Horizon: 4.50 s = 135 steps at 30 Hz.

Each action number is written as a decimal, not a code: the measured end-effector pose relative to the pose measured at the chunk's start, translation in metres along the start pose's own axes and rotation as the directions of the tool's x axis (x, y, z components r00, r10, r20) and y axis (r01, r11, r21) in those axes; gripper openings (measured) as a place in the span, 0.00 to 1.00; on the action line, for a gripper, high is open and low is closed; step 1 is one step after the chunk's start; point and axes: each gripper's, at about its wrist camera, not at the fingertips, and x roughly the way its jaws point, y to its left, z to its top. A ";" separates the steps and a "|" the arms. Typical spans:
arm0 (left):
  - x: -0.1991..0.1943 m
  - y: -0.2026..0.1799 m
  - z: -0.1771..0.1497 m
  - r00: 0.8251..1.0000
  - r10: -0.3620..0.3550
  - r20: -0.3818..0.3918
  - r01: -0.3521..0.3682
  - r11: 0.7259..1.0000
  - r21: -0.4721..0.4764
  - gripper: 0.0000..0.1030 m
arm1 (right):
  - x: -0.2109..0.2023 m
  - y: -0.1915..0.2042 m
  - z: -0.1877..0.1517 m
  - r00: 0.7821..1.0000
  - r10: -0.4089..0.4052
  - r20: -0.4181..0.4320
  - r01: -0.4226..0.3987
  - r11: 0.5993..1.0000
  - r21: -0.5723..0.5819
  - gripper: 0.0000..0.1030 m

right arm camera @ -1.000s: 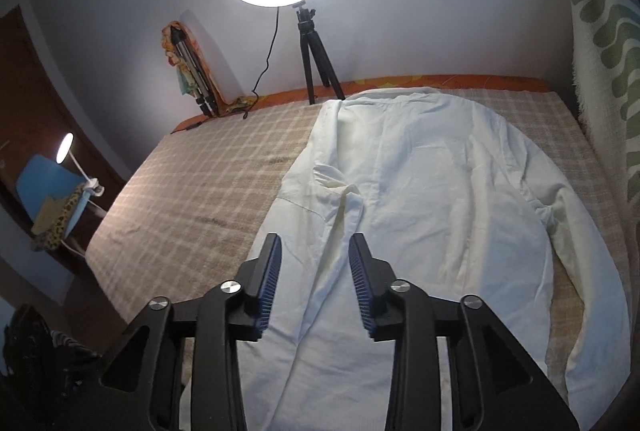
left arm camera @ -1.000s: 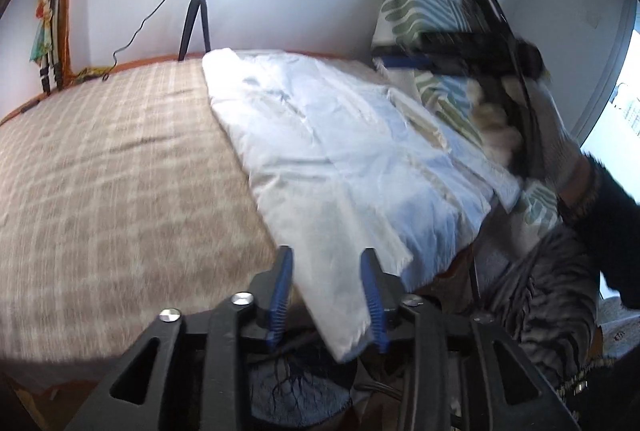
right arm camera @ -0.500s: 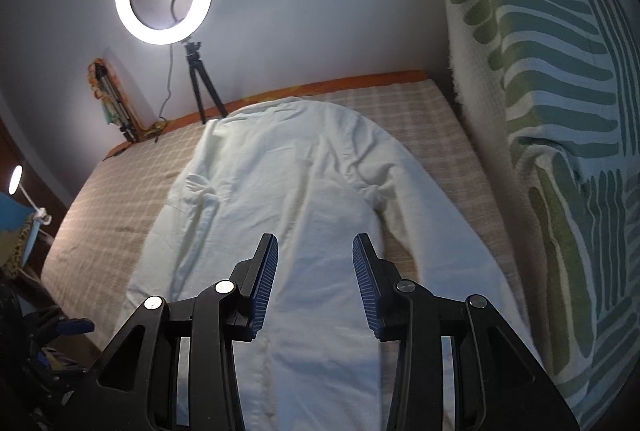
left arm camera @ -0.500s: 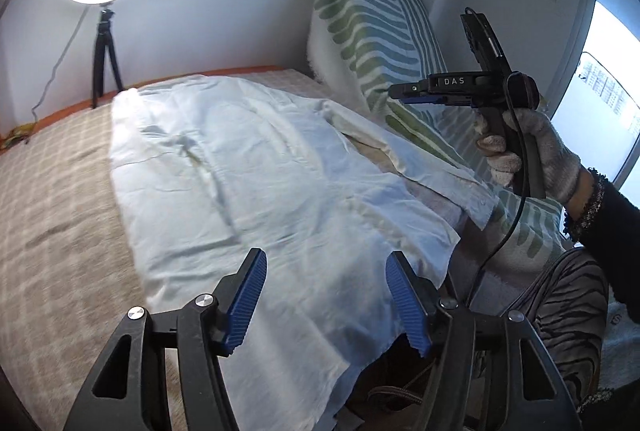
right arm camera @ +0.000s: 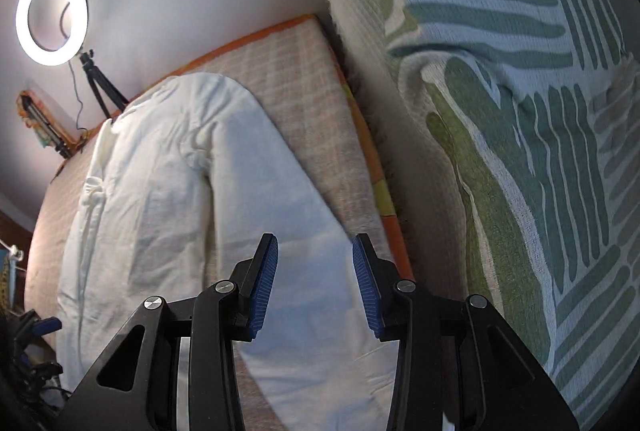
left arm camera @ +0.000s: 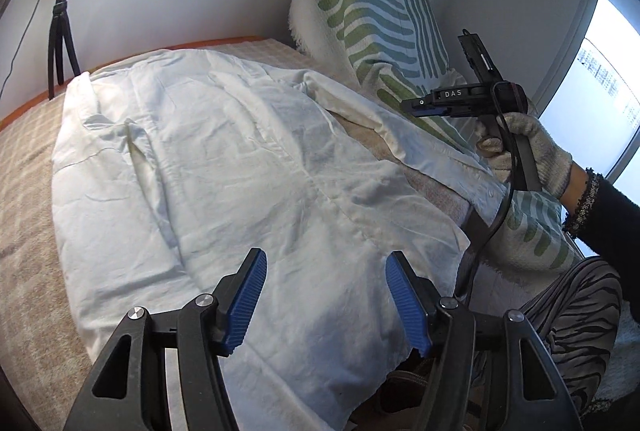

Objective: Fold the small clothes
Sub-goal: 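Move the right gripper to the other sleeve and grasp its cuff, then fold the held sleeve across the shirt back and open the right gripper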

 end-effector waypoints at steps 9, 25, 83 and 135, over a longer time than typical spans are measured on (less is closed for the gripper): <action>0.013 -0.003 0.001 0.999 -0.016 -0.030 0.016 1.000 0.009 0.62 | 0.016 -0.009 -0.010 0.998 -0.027 -0.055 0.024 0.999 -0.042 0.36; 0.010 -0.011 -0.003 0.999 -0.019 -0.032 0.021 0.999 0.039 0.61 | 0.019 -0.004 -0.023 0.991 -0.091 -0.096 0.080 0.990 -0.121 0.23; -0.038 0.000 -0.021 0.998 0.027 0.050 -0.028 1.000 0.005 0.60 | -0.021 0.051 -0.074 0.992 -0.028 -0.120 0.011 0.990 -0.143 0.55; -0.024 -0.011 -0.048 0.994 -0.108 -0.007 0.106 0.980 -0.170 0.60 | -0.085 0.125 -0.132 0.953 0.272 -0.133 -0.302 0.888 -0.347 0.27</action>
